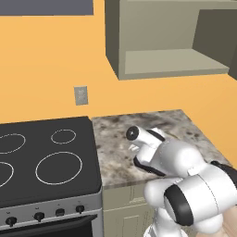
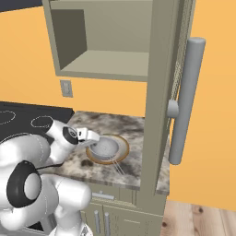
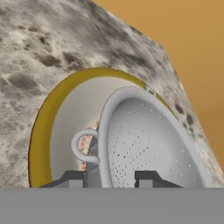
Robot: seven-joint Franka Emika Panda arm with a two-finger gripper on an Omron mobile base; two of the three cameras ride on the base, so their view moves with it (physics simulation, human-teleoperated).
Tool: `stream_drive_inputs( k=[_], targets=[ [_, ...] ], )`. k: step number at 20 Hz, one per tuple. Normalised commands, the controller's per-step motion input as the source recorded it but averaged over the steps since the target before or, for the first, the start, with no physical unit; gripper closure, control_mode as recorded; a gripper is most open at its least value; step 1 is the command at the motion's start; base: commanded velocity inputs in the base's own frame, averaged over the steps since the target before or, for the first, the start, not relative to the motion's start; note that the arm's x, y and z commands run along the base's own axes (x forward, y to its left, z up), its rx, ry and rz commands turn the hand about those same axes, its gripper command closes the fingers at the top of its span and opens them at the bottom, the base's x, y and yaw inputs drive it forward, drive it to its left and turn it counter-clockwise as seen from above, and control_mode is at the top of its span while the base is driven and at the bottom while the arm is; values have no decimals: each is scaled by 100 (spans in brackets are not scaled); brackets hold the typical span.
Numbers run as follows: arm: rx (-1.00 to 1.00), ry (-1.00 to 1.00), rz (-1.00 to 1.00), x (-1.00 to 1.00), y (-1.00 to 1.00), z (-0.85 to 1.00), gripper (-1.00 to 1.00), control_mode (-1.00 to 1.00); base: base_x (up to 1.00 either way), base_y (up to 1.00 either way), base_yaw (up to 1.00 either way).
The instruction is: Open the cabinet and setup a tea strainer by placing it in the bowl upright.
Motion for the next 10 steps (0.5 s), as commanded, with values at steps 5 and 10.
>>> stream_drive_inputs(
  k=[5,10],
  targets=[
    [0,0,0,19,0,-32,100,-100,0,0,0],
    [0,0,0,9,0,-11,100,-100,0,0,0]
  ],
)
